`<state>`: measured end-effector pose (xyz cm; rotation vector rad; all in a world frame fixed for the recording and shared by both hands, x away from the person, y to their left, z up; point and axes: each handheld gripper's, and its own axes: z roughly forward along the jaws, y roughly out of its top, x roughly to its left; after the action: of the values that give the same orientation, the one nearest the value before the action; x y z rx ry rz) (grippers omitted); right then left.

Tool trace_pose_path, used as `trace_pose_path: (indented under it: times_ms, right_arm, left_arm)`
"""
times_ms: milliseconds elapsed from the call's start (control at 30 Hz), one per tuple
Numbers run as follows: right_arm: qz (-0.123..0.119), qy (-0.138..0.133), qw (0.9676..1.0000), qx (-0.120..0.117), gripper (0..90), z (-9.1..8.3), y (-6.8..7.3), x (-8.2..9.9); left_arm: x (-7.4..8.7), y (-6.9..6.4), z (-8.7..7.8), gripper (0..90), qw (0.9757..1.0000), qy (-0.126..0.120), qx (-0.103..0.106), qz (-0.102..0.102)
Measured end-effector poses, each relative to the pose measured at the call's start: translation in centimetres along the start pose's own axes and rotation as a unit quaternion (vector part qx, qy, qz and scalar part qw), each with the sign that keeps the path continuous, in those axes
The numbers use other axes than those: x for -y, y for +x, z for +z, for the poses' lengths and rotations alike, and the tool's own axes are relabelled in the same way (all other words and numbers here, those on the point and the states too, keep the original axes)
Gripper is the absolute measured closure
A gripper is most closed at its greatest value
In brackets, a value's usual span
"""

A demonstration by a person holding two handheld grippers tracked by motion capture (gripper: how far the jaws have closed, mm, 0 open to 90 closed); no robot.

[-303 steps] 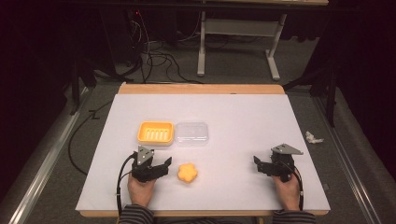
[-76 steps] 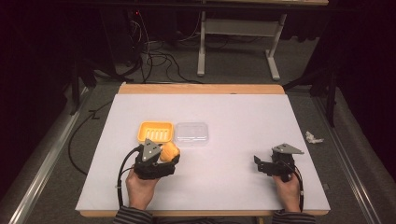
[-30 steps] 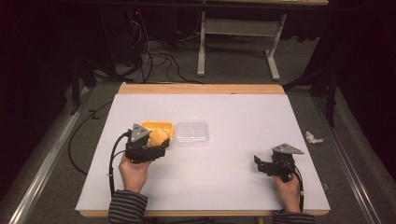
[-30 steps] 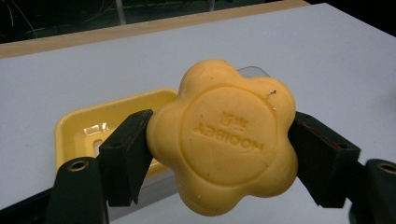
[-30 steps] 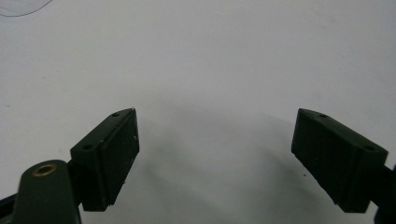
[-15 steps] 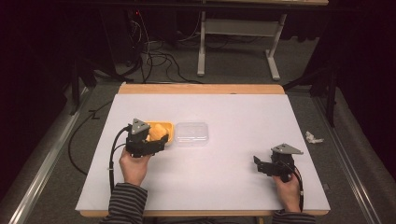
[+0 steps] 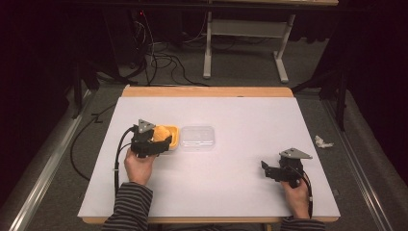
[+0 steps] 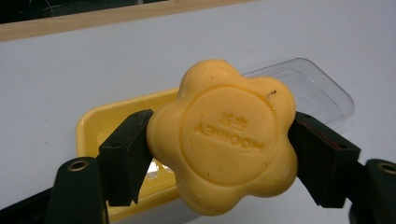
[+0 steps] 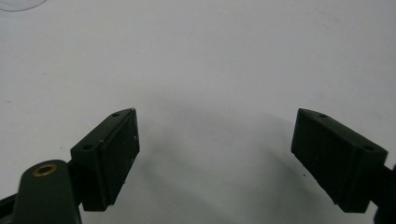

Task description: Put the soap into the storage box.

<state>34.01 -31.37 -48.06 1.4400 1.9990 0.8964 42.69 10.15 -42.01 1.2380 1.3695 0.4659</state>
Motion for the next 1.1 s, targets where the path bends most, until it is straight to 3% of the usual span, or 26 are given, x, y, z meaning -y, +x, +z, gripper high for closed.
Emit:
trace_pose_path:
  times_ms: [533,1100]
  right_arm:
    - [0.004,0.000,1.0000,0.002,15.5,0.0,0.0,0.0]
    - [0.004,0.000,1.0000,0.002,15.5,0.0,0.0,0.0]
  left_arm:
    - [0.5,1.3,2.4,27.4,0.9995,0.008,-0.031,-0.001]
    - [1.8,2.7,4.7,27.3,0.9973,0.030,-0.068,0.000]
